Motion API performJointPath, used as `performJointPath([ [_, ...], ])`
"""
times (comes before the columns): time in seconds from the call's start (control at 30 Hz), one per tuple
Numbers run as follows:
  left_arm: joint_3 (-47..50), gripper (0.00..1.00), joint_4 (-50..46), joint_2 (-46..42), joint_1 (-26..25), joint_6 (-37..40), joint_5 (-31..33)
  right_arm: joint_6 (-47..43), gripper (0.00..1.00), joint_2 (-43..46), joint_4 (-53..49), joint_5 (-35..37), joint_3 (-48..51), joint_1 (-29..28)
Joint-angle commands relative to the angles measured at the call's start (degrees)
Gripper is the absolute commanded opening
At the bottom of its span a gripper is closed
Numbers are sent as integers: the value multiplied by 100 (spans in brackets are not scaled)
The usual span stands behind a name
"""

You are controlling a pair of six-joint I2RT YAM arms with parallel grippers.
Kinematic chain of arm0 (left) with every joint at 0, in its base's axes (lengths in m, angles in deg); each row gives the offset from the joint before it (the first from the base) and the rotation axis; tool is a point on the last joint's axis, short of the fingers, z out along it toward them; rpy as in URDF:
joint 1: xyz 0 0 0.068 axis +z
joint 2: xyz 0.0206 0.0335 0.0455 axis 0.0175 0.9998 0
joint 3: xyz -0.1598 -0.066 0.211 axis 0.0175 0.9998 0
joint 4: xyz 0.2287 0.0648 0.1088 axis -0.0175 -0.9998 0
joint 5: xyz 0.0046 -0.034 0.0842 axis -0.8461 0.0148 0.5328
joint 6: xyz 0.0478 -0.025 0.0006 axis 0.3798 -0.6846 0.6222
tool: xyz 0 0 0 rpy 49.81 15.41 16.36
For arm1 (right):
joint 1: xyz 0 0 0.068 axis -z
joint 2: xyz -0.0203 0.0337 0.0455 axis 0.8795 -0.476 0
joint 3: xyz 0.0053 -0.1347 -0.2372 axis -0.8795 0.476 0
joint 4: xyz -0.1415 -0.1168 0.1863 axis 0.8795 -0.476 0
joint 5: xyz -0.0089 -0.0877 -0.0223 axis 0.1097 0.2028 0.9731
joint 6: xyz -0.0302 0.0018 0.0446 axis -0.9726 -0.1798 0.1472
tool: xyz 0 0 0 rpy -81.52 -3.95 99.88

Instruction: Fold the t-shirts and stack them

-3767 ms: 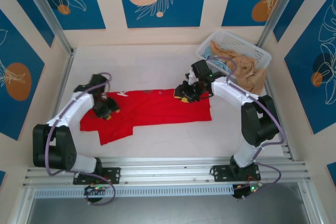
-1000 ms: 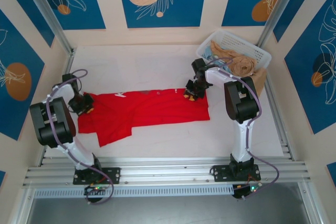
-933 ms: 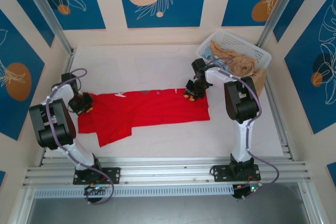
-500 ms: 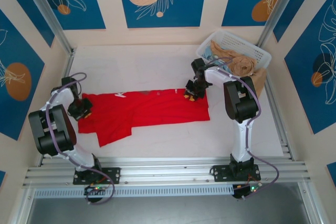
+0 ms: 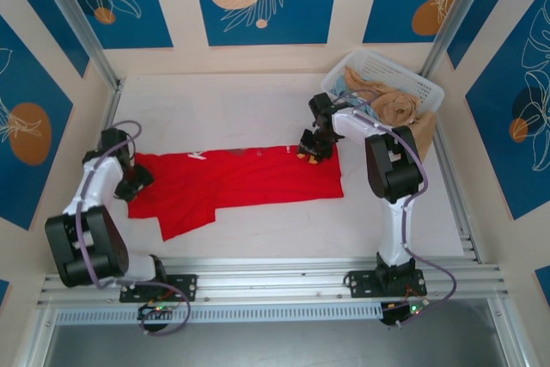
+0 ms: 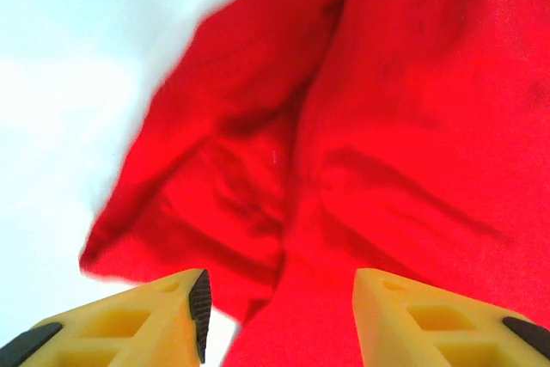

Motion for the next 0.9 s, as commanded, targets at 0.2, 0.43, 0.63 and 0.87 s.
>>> performJointPath([
  [0.2, 1749, 51, -882, -1878, -730, -1921, -75, -37, 37, 1434, 134, -488, 152, -254],
  [0.43, 1362, 50, 296, -1933, -380, -1159, 45, -158, 36, 1750, 490, -798, 497, -391],
  [0.63, 870, 35, 1082, -704, 38, 70, -468, -222, 36, 1844, 669, -1030, 774, -265],
  [0.87, 571, 29, 1136, 94, 84, 725, -520, -191, 35, 2000, 1060, -1486, 1069, -187],
])
